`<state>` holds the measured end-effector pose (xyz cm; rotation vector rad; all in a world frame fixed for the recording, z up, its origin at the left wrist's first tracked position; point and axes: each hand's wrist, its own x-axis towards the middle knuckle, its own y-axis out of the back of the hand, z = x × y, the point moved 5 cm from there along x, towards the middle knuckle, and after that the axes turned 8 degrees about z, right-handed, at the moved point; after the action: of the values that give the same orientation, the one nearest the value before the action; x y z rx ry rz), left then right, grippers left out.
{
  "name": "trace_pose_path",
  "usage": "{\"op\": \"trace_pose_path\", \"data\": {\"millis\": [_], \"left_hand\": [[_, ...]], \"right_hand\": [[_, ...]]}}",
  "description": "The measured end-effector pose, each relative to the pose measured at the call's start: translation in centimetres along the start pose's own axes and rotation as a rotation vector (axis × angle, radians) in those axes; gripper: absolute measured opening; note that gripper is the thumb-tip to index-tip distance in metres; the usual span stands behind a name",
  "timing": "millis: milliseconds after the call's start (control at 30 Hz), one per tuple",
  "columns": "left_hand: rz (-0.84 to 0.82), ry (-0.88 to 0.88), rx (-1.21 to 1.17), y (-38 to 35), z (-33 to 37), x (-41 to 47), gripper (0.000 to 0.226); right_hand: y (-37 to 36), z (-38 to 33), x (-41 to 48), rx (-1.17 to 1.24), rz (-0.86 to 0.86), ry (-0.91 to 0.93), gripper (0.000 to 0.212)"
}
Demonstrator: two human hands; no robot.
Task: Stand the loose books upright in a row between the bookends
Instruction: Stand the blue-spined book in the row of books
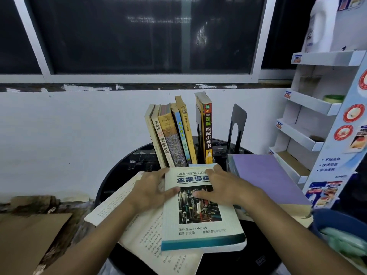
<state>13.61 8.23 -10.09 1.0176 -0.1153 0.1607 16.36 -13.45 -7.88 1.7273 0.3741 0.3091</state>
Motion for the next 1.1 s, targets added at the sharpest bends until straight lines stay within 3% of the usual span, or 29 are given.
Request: {"op": "trace_pose_path", "data": {"millis": [233, 467, 567, 733, 933, 1100], "left_hand": [[0.027, 0.054, -0.310, -0.1, -0.1, -0.6, 0.086], [0.044, 0.086, -0.822, 1.1, 0.9, -1.9, 0.073], [0.107, 0.068, -0.874, 1.9, 1.0, -1.9, 0.079], [0.029, 0.060, -1.002, 2.8, 1.4, -2.2, 0.051], [0.048, -0.070, -1.043, 5.2, 3.0, -2.7, 0.069], [0.121, -0.168, -0.992, 7.1, 4.3, -3.1, 0.080]], "right_hand": [[-0.3, 0.1, 0.7, 0.157, 0.046, -0.070, 0.061], [0.4, 0.4, 0.6, 0.319, 0.196, -0.084, 0.070], [0.8, 0.2, 0.4, 0.379, 0.241, -0.062, 0.082], [1.8, -0.2, 0.4, 0.486, 0.344, -0.014, 0.088], [4.3, -1.6, 0.1, 0.622, 0.502, 0.128, 0.099], [7.6, -2.7, -0.4, 0.717, 0.562, 0.318, 0.095]]}}
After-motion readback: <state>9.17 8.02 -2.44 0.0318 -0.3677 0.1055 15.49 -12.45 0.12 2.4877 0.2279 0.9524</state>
